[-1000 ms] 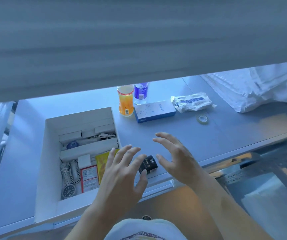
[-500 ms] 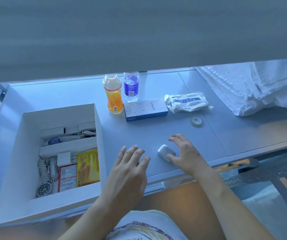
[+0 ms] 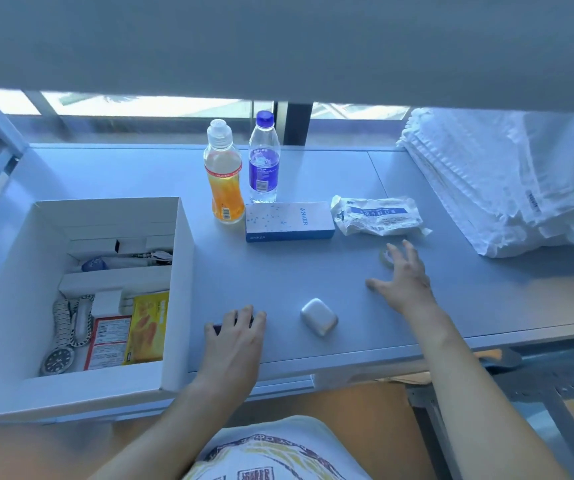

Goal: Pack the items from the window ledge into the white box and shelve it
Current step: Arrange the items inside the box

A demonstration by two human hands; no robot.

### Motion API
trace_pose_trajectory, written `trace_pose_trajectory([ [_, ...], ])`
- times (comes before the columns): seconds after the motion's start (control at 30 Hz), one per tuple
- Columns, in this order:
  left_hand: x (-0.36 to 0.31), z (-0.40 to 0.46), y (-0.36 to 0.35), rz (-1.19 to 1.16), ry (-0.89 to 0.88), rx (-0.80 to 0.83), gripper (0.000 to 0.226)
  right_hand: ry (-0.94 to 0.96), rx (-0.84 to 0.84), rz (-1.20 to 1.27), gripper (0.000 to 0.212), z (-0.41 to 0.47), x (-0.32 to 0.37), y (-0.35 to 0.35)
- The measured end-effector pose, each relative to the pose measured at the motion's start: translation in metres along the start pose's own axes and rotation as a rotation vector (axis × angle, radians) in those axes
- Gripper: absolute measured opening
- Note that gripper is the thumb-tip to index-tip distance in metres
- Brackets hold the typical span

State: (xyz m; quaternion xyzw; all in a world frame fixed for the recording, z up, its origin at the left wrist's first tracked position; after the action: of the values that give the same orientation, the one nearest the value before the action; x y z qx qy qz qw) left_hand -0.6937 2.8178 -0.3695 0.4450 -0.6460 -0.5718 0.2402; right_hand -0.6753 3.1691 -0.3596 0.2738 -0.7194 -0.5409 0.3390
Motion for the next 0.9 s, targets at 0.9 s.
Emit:
trace_pose_trajectory([
  [0.9, 0.054, -0.086, 0.185, -0.558, -0.215, -0.552, 0.047, 0.573, -0.175, 0.519, 0.048, -0.116, 0.200, 0.061],
])
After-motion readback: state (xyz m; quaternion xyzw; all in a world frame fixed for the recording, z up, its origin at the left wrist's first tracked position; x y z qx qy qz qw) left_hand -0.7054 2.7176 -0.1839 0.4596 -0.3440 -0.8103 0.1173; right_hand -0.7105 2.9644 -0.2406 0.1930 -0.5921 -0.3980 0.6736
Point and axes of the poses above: each hand's wrist, its own z-axis towards the middle knuckle, its own y-axis out of the back of the hand, x = y × z, the point moved 9 cm from there along z, towards the middle knuckle, and after that the axes turned 8 degrees about -z, right-handed, at the moved point
